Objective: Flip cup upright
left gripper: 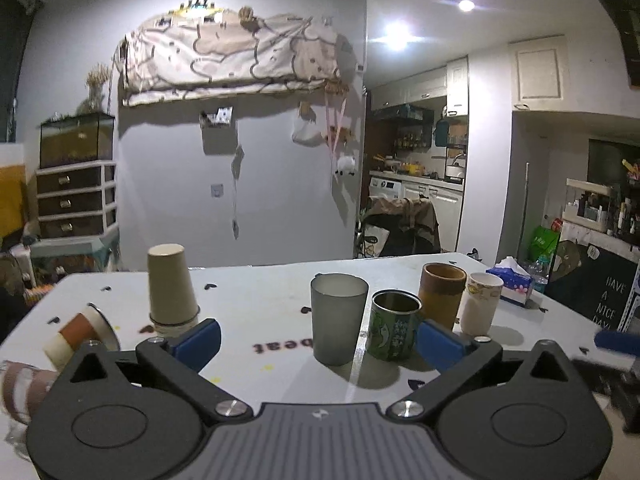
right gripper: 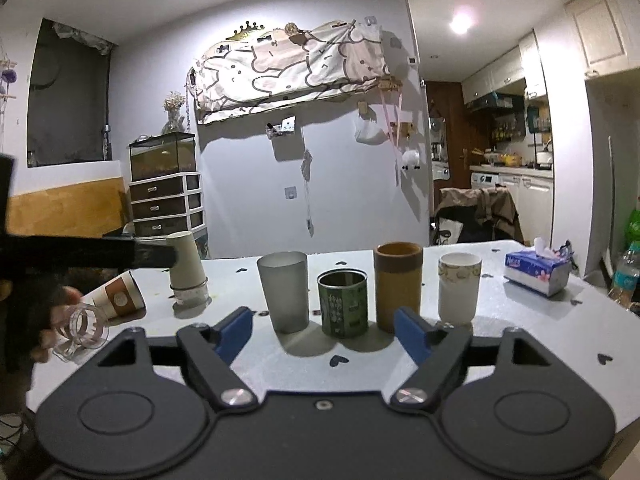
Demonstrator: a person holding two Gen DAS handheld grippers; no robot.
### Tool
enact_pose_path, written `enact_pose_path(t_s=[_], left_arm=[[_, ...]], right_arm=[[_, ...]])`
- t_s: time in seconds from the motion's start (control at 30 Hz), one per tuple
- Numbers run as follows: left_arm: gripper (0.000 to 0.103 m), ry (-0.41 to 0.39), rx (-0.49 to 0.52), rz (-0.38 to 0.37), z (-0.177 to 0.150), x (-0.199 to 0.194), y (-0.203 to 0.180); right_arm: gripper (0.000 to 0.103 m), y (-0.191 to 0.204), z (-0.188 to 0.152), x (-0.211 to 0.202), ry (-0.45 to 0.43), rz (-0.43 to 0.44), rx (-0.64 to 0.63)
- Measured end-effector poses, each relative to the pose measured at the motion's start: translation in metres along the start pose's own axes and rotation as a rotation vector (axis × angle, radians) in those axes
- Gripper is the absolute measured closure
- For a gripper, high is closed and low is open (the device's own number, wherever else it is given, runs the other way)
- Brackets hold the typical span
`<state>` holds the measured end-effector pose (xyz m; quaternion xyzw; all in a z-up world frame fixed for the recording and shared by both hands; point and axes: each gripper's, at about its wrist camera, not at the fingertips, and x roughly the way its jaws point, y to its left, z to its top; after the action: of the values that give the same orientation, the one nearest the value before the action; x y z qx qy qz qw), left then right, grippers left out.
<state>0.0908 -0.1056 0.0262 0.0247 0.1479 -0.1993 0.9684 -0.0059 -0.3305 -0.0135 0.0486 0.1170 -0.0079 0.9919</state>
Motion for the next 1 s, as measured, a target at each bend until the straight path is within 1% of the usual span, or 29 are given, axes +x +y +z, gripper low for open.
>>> enact_pose_path(t_s=[0.1, 0.23, 0.5, 0.67, 1.0], left_arm=[[0.000, -0.013, 0.035, 0.001, -0.010, -0.017, -0.006], [0.000, -0.025, 0.048, 0.005, -0.021, -0.036, -0.013], [0.000, -0.007, 0.027, 0.072, -0.037, -0.055, -0.014], [0.000, -0.002, 0.009, 0.112, -0.042, -0.061, -0.012], [0.000, 0.002, -0.010, 0.130, -0.044, -0.067, -0.007]], right_arm=[[0.015, 0.004, 0.002, -0.005, -0.004, -0.013, -0.016], [0.008, 0.007, 0.002, -0.012, -0.008, -0.032, -0.035], [0.000, 0.006, 0.000, -0.019, -0.008, -0.077, -0.041], [0.000, 0.008, -0.002, -0.023, -0.008, -0.076, -0.048], [0.000, 0.010, -0.006, -0.025, 0.002, -0.078, -0.061]])
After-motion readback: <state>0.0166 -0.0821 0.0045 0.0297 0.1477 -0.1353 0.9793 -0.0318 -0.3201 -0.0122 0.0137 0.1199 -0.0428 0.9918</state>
